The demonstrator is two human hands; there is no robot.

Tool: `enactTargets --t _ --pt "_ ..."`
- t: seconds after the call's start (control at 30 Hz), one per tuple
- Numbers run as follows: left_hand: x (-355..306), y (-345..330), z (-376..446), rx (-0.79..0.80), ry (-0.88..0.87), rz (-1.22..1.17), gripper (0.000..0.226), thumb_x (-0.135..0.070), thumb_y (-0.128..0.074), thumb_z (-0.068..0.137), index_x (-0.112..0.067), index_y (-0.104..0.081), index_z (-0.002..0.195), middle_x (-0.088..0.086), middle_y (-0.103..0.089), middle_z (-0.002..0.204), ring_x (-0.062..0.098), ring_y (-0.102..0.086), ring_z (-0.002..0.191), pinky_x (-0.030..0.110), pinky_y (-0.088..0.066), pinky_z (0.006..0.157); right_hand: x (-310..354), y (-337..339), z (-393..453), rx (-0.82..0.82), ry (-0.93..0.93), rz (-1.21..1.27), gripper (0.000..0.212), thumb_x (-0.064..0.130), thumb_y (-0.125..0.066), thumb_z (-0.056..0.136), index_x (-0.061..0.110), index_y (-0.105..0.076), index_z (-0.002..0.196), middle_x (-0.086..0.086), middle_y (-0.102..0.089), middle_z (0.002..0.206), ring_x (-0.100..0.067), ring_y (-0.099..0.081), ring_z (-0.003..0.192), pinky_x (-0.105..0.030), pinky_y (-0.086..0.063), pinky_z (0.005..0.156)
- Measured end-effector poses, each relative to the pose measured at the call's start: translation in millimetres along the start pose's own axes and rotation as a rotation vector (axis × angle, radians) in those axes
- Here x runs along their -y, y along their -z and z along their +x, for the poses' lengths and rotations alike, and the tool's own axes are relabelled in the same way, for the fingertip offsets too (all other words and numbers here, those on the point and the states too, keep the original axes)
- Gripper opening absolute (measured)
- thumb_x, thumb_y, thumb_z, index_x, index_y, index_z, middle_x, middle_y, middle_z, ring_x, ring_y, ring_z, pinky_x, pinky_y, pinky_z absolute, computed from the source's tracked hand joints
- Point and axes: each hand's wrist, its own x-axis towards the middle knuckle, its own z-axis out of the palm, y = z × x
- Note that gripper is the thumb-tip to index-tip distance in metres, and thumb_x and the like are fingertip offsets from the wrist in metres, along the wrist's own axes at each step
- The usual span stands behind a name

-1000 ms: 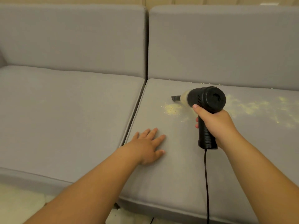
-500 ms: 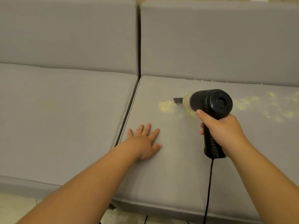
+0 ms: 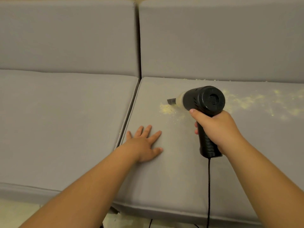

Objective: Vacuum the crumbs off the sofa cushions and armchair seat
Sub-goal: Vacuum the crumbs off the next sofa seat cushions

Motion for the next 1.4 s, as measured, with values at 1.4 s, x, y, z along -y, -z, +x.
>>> enactTargets --t 1.4 --pt "-84.3 8.9 -47.6 0.040 0.099 -0.147 0.071 -0.067 -0.026 0.104 -0.044 0.007 0.163 -0.007 0.023 0.171 0.024 0.019 0.158 0.068 0.003 0.122 -3.3 50.5 -6.2 0.056 -0.030 0.034 0.026 0.041 -0.079 0.091 0.020 -0.071 0.104 -0.013 -0.078 0.096 -0.023 -0.076 0.077 -0.034 -0.059 0.068"
